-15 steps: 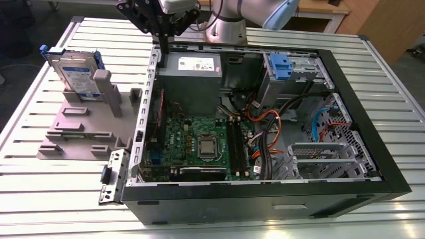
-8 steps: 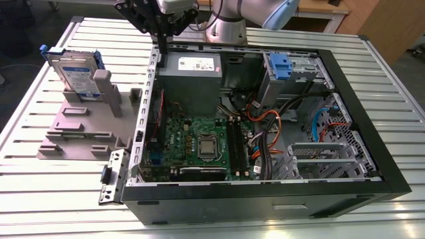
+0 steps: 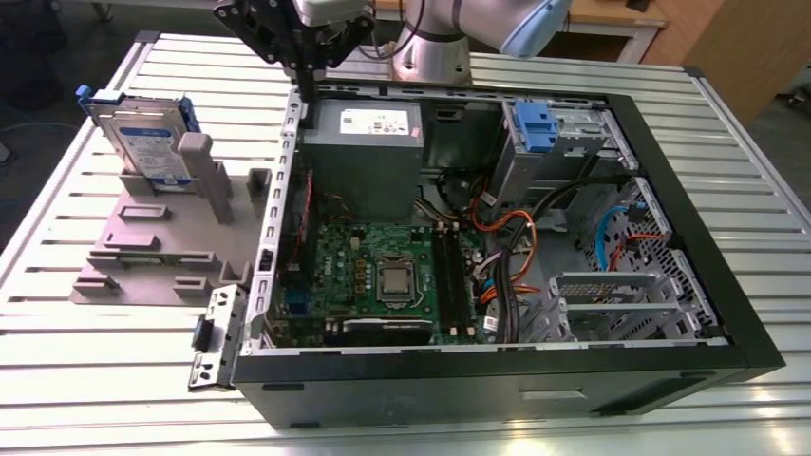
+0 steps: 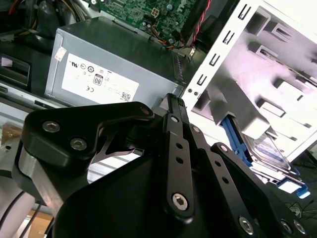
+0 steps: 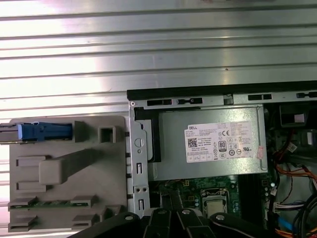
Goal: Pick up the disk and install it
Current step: 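Reach for the disk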
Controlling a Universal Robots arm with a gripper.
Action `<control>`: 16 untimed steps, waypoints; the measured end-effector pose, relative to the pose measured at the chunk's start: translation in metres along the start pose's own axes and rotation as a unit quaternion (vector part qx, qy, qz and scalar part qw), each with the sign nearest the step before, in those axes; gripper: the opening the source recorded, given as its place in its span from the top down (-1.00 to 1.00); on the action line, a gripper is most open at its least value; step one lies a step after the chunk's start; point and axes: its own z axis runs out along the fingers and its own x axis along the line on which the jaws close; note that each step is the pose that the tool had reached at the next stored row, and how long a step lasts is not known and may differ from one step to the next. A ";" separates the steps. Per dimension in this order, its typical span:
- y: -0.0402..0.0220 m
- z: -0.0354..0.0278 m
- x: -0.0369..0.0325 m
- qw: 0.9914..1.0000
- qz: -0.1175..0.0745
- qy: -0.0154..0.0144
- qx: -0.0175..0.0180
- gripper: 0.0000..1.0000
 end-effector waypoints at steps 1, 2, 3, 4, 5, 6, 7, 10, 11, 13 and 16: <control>0.0000 0.0000 0.0006 1.000 0.000 0.000 0.000 0.79; 0.0000 0.0000 0.0012 1.000 0.000 0.000 0.000 0.79; 0.0000 0.0000 0.0018 1.000 0.000 0.000 0.000 0.79; -0.0001 0.0000 0.0024 1.000 0.000 0.000 0.000 0.79; -0.0001 0.0000 0.0030 1.000 0.000 0.000 0.000 0.79; -0.0001 0.0000 0.0037 1.000 0.000 0.000 0.000 0.79; -0.0001 0.0000 0.0042 1.000 0.000 0.000 0.000 0.79; -0.0002 0.0000 0.0058 1.000 0.000 0.000 0.000 0.79; -0.0003 0.0000 0.0062 1.000 0.000 0.000 0.000 0.79; -0.0003 0.0000 0.0071 1.000 0.000 0.000 0.000 0.79; -0.0004 0.0000 0.0085 1.000 0.000 0.000 0.000 0.79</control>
